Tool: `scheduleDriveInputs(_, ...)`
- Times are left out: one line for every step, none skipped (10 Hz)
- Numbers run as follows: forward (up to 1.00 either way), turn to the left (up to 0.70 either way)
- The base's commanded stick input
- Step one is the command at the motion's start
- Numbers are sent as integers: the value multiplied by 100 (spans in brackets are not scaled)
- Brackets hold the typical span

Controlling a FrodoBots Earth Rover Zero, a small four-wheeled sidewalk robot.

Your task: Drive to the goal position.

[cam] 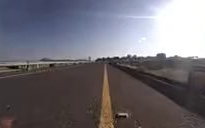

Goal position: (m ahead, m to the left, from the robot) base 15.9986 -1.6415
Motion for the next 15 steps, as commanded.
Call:
scheduleDriveInputs(70, 0)
scheduleDriveInputs(70, 0)
scheduleDriveInputs(70, 0)
scheduleDriveInputs(70, 0)
scheduleDriveInputs(70, 0)
scheduleDriveInputs(70, 0)
scheduleDriveInputs(70, 0)
scheduleDriveInputs(70, 0)
scheduleDriveInputs(70, 0)
scheduleDriveInputs(70, 0)
scheduleDriveInputs(70, 0)
scheduleDriveInputs(70, 0)
scheduleDriveInputs(70, 0)
scheduleDriveInputs(70, 0)
scheduleDriveInputs(70, 0)
